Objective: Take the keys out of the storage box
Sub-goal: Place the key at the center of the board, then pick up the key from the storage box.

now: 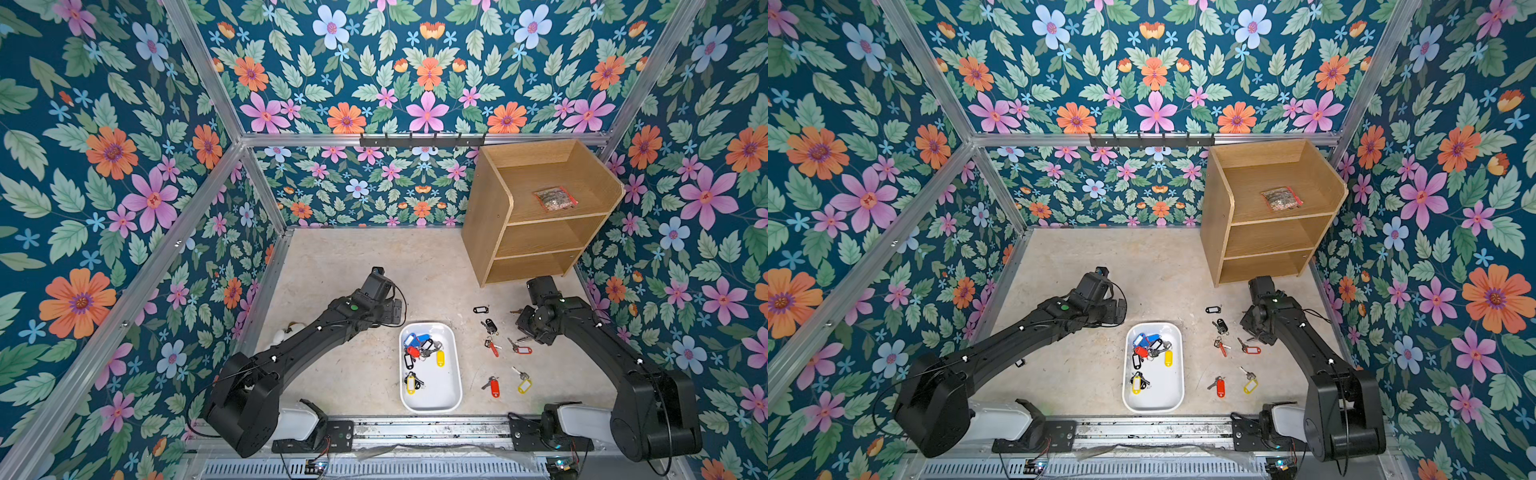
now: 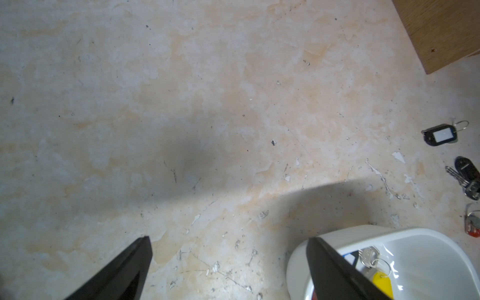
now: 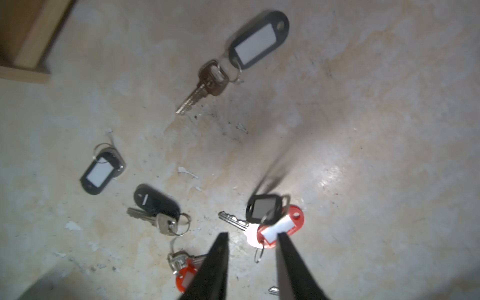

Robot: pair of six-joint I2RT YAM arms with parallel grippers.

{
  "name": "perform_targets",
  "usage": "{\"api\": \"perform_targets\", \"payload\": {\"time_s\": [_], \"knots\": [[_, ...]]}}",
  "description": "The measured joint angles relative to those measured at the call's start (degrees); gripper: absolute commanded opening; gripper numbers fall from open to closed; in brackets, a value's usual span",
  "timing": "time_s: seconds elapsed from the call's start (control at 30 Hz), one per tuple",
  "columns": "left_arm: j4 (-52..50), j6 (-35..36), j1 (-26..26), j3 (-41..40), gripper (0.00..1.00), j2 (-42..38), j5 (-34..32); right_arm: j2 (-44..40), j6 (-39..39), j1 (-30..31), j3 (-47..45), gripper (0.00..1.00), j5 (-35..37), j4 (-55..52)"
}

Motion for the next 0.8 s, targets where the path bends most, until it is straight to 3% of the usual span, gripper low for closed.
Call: {"api": "perform_targets", "payload": {"time_s": [0.13,0.27,0.37,0.53,0.63,0.8], "knots": [[0.02,0.02,0.0,0.0,0.99,0.02,0.02,-4.5,-1.25,2.05,4.55,0.5,1.4,-1.99],[0.02,0.02,0.0,0.0,0.99,0.42,0.2,-6.78,-1.51,9.9,9.11,0.37,3.28,-5.09],[0.02,0.02,-0.04,0.0,0.99,0.57,0.31,-5.42,0.46,20.0,11.54,0.37,4.22,-7.26],[0.04,0.02,-0.13,0.0,0.99,0.57,0.33,1.77,5.51,35.89,14.62,0.47,2.64,-7.06],[0.02,0.02,-0.28,0.0,0.99,0.57,0.35,7.5,7.41,41.7,17.07,0.47,1.42,-5.09],[0.02,0.02,-0.28,0.0,0.99,0.55,0.35,13.03,9.18,43.8,19.08,0.44,-0.24,-2.86]]}}
